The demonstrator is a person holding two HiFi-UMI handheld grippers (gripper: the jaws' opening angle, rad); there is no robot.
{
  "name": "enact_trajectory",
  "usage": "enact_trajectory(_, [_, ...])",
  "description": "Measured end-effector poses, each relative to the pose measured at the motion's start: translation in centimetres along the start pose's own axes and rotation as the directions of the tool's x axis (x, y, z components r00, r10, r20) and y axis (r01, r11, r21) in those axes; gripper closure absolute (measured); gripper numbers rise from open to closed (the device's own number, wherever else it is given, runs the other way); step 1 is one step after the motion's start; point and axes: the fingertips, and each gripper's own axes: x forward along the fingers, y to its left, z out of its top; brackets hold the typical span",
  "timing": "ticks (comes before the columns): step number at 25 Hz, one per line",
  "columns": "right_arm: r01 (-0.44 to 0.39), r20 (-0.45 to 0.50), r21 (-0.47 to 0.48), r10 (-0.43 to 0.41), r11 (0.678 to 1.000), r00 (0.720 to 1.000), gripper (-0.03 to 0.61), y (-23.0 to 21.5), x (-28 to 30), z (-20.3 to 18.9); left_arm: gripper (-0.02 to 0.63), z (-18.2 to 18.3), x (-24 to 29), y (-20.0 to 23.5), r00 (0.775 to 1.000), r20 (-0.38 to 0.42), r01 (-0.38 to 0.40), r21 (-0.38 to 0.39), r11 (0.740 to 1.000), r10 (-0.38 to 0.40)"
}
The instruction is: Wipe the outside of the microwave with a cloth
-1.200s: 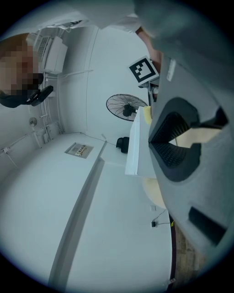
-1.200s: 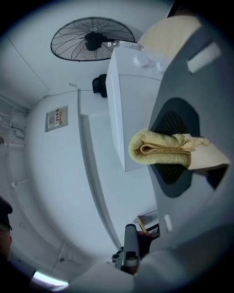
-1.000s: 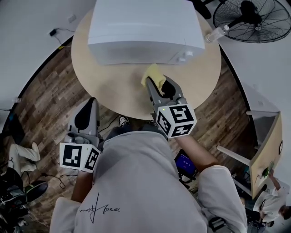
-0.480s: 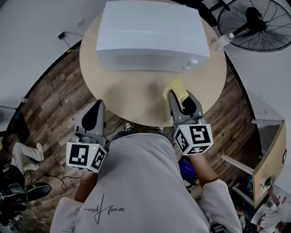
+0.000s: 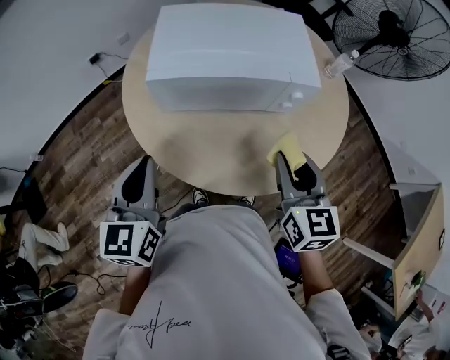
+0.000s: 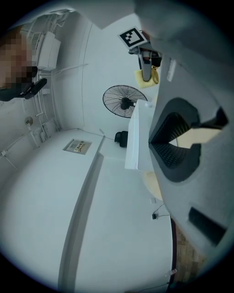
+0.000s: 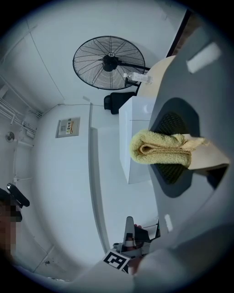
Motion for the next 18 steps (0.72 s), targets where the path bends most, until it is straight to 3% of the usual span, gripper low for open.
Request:
enact_trajectory(4, [-0.003, -0.027, 0.039, 0.004, 0.999, 1.000, 0.449, -0.4, -0.5, -0.9, 0.621, 0.0, -0.2, 0.2, 1.000, -0.002, -0.008, -0.007, 1.000, 0.008])
enact_trajectory(18, [-0.039, -0.091, 0.042, 0.043, 0.998, 0.995, 0.451, 0.9, -0.4, -2.1, 0.621, -0.9, -0.3, -0.1, 0.999, -0.050, 0.006, -0.010, 1.000, -0.006])
